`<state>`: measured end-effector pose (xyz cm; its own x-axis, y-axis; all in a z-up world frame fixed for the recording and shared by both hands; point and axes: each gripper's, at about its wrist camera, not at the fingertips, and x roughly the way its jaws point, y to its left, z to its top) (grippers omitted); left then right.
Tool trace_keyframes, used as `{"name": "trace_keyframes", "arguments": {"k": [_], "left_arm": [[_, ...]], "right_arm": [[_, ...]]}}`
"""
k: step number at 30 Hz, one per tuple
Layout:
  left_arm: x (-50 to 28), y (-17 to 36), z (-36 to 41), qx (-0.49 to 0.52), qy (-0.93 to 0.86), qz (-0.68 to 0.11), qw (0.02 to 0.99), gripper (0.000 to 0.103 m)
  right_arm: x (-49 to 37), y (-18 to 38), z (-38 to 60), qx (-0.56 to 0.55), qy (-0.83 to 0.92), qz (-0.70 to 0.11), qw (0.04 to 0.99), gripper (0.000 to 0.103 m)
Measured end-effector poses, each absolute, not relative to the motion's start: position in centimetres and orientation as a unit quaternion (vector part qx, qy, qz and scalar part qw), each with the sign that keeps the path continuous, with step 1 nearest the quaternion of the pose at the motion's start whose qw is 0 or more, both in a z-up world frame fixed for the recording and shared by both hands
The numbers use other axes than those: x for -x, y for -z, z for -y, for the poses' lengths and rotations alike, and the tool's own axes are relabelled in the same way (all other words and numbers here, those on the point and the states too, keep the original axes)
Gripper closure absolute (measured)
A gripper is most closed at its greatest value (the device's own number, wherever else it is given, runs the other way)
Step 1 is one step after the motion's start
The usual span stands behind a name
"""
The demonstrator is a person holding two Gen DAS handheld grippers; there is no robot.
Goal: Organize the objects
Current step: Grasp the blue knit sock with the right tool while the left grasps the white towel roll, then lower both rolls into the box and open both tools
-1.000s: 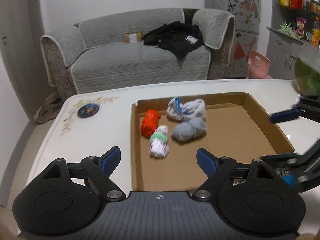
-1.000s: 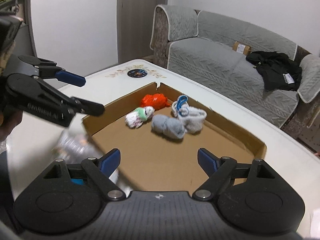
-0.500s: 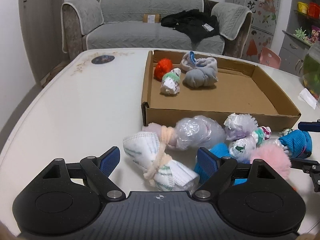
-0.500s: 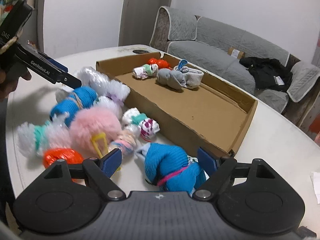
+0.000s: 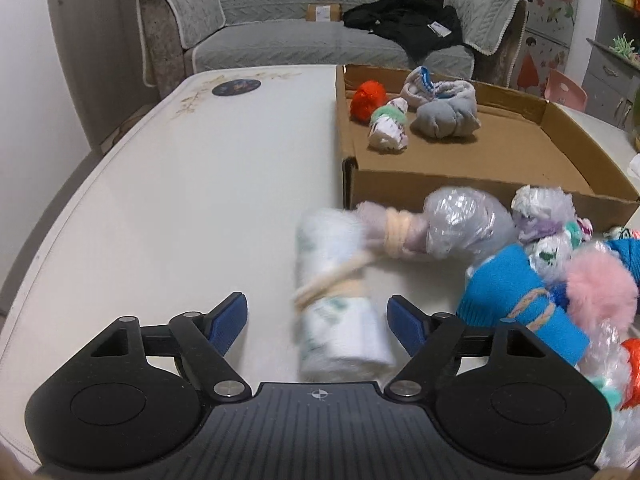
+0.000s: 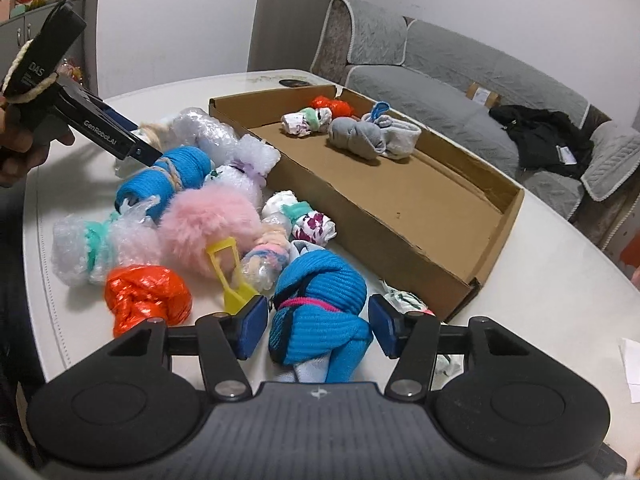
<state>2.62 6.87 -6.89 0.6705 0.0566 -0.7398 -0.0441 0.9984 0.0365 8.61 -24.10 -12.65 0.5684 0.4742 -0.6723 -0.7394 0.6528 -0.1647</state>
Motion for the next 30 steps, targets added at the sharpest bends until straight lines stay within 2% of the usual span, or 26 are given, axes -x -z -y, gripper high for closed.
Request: {"name": "trace_keyframes", "arguments": {"k": [2,4,5,6,7,8,17,23,30], "left_arm": [[-3.0,6.7,-6.5,-0.021,-0.024,-0.399,0.917,0.020],[-3.4,6.9,-6.2,-0.032,-0.017,-0.398,0.917,0.025],[-3.6,7.0,-6.2,-0.030,-0.010,-0.401,0.916,0.034],[-3.6,7.0,-6.4,-0.018,-0.001,-0.399,0.917,0.049],[-3.5,6.9,-6.5,-0.011,0.005,-0.397,0.918,0.058],[-3.4,6.8,-6.5,-0.015,0.003,-0.397,0.918,0.060],[-1.7,5.0,-7.5,-0.018,-0.011,-0.387,0.922,0.062],[-2.7,0.6,-6.8,-0.029,0.008,-0.363,0.931,0.061],[-7.3,-3.7,-4.0,-0.055,0.043,-0.341,0.937,0.061]], "right_arm": [[-8.9,13.1,23.7,0.223,-0.352,-0.307,0.856,0.049],[-9.3,13.2,23.6,0.213,-0.356,-0.312,0.854,0.050],[-9.3,13.2,23.6,0.210,-0.357,-0.315,0.854,0.050],[-9.4,13.3,23.6,0.207,-0.357,-0.318,0.853,0.055],[-9.5,13.3,23.7,0.203,-0.356,-0.322,0.853,0.055],[-9.4,13.3,23.9,0.197,-0.357,-0.323,0.854,0.055],[-8.1,11.8,26.4,0.168,-0.348,-0.333,0.860,0.056],[-9.1,7.3,27.2,0.146,-0.353,-0.307,0.872,0.056],[-13.5,1.9,25.0,0.125,-0.371,-0.268,0.880,0.056]]}}
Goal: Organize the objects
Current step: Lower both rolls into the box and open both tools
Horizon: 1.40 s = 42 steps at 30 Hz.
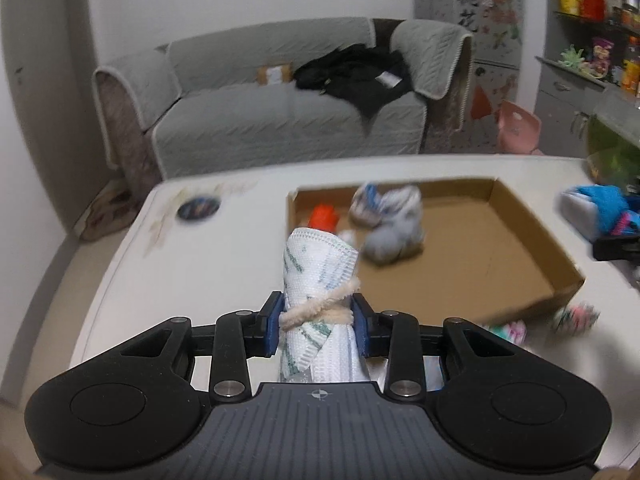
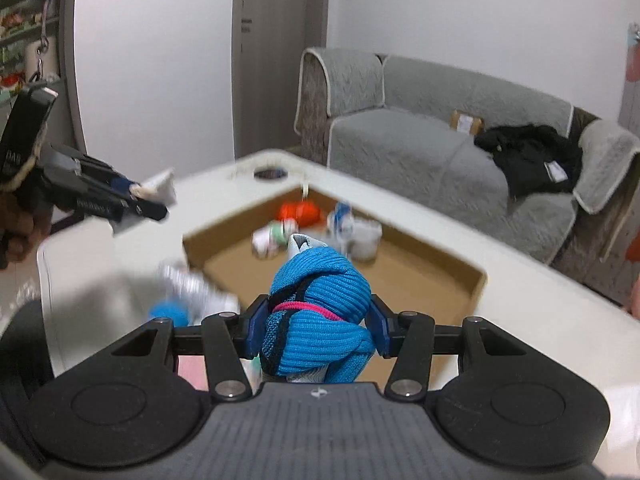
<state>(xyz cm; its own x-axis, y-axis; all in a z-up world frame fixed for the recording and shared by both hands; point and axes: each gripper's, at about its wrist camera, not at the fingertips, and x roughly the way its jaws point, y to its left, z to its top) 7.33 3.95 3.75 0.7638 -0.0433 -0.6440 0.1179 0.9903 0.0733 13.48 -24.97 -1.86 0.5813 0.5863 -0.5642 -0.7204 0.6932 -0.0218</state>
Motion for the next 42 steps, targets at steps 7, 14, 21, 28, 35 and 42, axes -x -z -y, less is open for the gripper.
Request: {"name": "trace_keyframes", "arguments": {"k": [7,14,21,28,35,42], "left_arm": [[-13.1,-3.3,-1.3,-0.075,0.063,-0.361,0.927,0.061],[-16.4,1.9,-0.5,-0.064,0.077,-0.412,0.906,0.061],[-17.5,5.1,-0.9,-0.083,0.060,-0.424,0.900,0.061],[-18.0,6.0,-0.9,-0.094,0.045,-0.423,0.900,0.061],[-18.0,6.3,-0.4,-0.117,0.038,-0.415,0.902,0.061],[-18.0,6.3,-0.1,-0.127,0.038,-0.418,0.899,0.051]], "right_arm": [[-19.1,2.1,19.8,0.123,-0.392,-0.291,0.864,0.056],[-22.5,7.2,15.0,0.149,-0.399,-0.349,0.835,0.056],[-23.9,9.9,13.3,0.162,-0.396,-0.382,0.819,0.056],[-24.0,10.6,12.5,0.177,-0.392,-0.392,0.813,0.056],[-23.5,10.9,12.6,0.191,-0.391,-0.396,0.808,0.055],[-23.2,10.8,12.8,0.203,-0.384,-0.397,0.808,0.050]]}}
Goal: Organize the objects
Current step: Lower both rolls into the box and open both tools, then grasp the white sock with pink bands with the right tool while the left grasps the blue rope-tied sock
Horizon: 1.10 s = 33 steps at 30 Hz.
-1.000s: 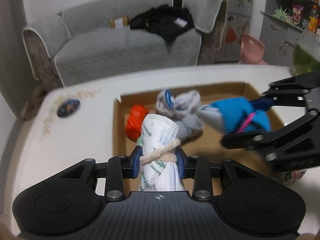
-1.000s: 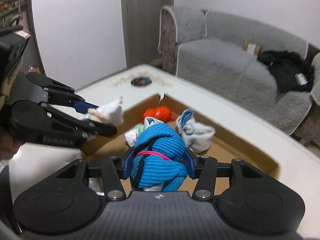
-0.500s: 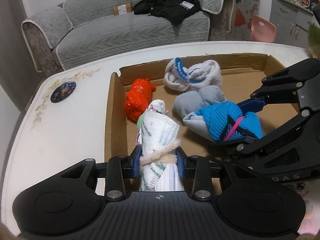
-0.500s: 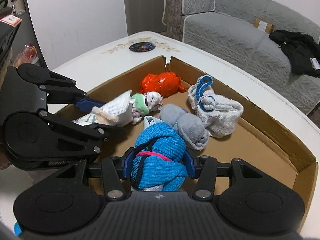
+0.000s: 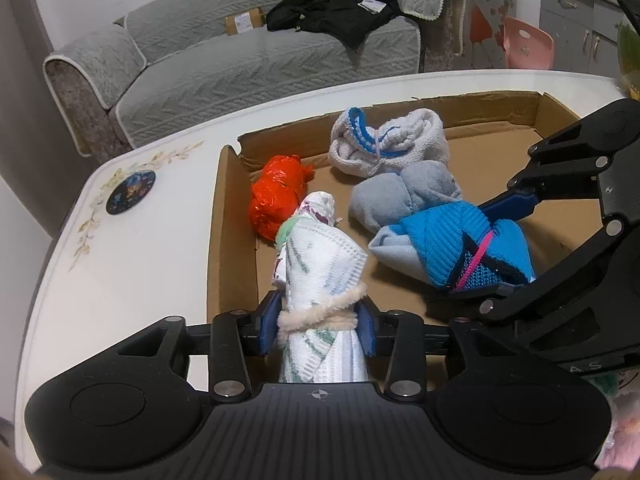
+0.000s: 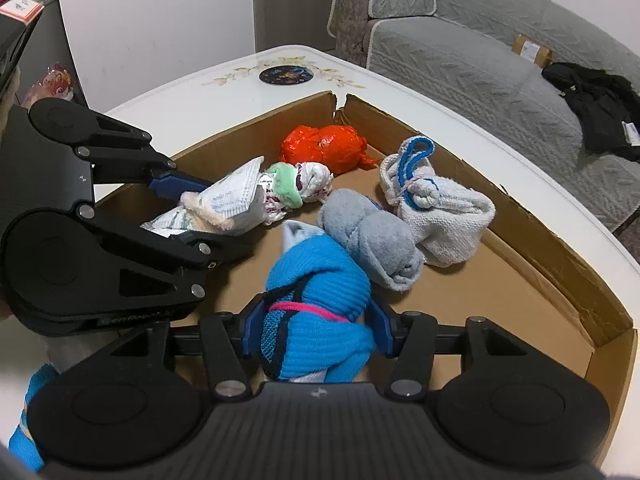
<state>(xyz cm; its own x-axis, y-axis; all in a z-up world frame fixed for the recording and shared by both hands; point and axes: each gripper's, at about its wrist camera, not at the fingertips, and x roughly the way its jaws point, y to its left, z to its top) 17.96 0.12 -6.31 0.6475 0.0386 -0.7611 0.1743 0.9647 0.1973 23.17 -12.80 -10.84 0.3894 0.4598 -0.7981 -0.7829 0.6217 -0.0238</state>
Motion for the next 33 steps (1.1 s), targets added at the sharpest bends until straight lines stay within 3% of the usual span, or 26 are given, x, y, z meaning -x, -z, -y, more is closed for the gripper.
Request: {"name": "trace_keyframes", "arguments": {"k": [6,8,23,33], "left_arm": [[-17.3,5.5,0.4,-0.143,0.028,-0.405,0.903,0.032],[-17.0,5.0,0.4,-0.142,0.031,-0.401,0.905,0.030],[-9.0,-0.1,-0.5,-0.099,0.034,-0.348,0.932,0.019],[-1.4,2.6,-1.9,-0.009,0.032,-0.368,0.929,0.018]], "right_arm": [[-22.9,10.4,13.7,0.203,-0.381,-0.392,0.812,0.043],[-22.7,10.0,14.0,0.200,-0.382,-0.390,0.814,0.041],[-17.5,5.5,20.0,0.143,-0.363,-0.342,0.855,0.032],[-10.0,7.5,26.5,0.104,-0.293,-0.328,0.892,0.025]]}}
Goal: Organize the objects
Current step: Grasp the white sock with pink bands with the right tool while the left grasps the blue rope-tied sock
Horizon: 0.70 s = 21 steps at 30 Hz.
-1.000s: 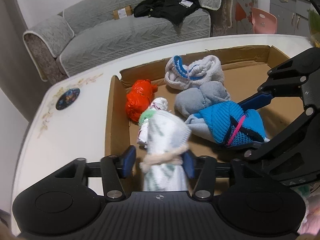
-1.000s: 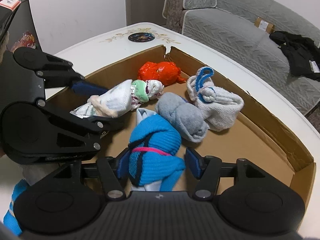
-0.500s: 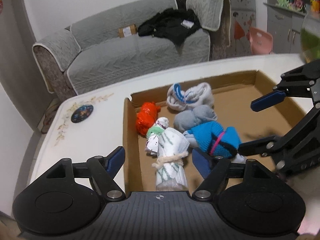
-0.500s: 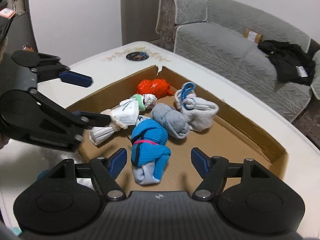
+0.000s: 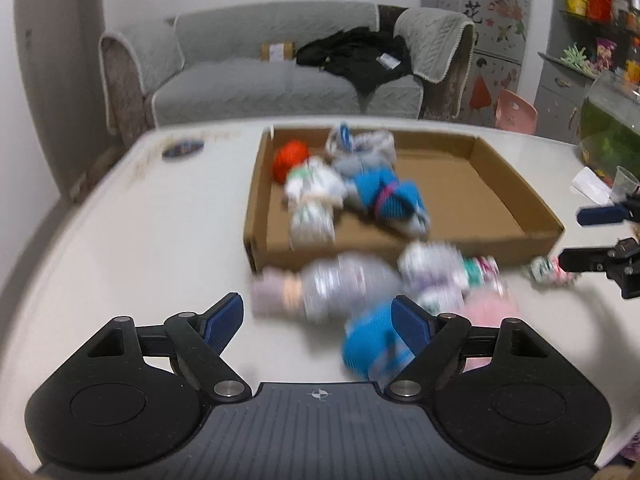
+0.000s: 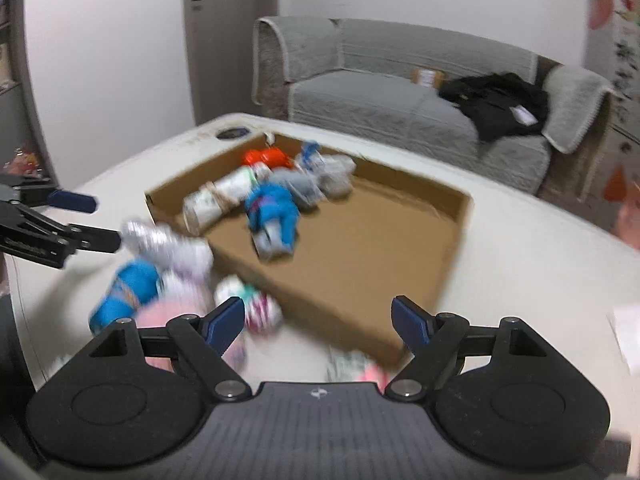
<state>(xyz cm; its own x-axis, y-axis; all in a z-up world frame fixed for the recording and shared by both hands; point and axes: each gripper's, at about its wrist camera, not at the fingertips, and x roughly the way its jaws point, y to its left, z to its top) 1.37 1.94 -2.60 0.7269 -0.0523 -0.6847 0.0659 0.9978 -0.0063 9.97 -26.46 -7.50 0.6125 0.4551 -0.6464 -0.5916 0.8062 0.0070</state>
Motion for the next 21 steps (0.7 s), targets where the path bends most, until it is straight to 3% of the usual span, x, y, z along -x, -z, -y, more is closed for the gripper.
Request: {"name": "trace_keyframes", "arguments": {"k": [9,21], "left_arm": [[0.4,4.1,-1.5,0.045,0.050,-0.388,0.919,0.018],[-2.0,5.7,-0.5,0.051,0.040,-0.402,0.913,0.014]], "right_arm": [[-5.2,11.2,28.3,0.082,-0.281,-0.342,0.893,0.024],[-9.3,12.2,27.6,0.057,-0.216,-0.333,0.916,0.020]]}}
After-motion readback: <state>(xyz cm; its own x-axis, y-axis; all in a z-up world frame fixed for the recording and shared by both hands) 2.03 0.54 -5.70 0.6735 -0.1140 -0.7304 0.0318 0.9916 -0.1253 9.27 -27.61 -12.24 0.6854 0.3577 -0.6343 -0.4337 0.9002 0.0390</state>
